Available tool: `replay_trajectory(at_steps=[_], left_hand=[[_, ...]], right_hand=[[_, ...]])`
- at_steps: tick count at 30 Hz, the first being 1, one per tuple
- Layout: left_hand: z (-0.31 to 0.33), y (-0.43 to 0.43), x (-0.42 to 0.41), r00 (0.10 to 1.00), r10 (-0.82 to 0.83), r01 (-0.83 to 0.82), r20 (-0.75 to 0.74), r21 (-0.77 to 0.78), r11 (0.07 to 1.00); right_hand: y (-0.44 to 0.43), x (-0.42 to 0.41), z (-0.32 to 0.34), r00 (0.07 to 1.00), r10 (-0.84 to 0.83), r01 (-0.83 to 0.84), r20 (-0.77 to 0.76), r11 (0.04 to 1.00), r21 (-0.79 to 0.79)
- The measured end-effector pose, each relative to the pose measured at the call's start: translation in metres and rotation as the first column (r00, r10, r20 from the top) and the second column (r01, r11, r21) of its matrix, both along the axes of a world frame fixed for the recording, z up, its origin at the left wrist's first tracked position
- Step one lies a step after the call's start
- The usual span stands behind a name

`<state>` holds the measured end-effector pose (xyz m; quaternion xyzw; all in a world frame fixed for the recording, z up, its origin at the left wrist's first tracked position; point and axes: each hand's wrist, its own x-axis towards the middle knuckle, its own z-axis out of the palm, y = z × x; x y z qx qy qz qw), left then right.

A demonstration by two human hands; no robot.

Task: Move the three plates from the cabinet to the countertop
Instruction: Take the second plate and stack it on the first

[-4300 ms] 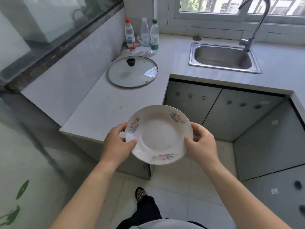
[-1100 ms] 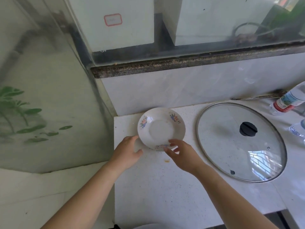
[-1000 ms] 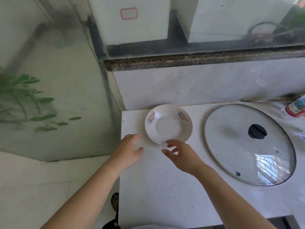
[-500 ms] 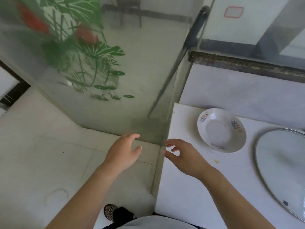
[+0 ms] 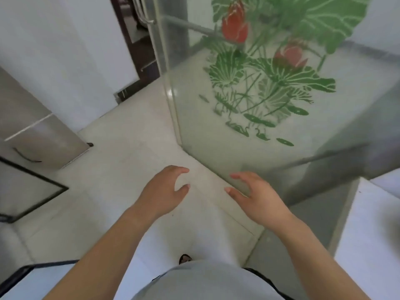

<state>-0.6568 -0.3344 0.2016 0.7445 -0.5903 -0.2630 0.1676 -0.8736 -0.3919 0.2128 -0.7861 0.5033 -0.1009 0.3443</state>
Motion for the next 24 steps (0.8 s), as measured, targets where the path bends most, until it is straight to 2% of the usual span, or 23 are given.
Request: replay_trajectory(at_steps=[8,14,24], left_hand=[[0.014,0.062,0.111,0.942,0.334,-0.330,0.038,-0.078,0.941],[0.004,0.083,0.158,0.856,0.516,-0.514,0.019,-0.060,0.855],[-0.006,0.013,0.272,0.735,0.677,-0.678,0.027,0.006,0.735]], right_hand=[[-0.015,0.138,0.009,0.945,0.324,-0.325,0.052,0.946,0.010],[-0.027,0.219,-0.004,0.883,0.464,-0.470,0.076,0.876,0.111],[-0.123,0.376,-0.016,0.736,0.674,-0.674,0.058,0.724,0.145]])
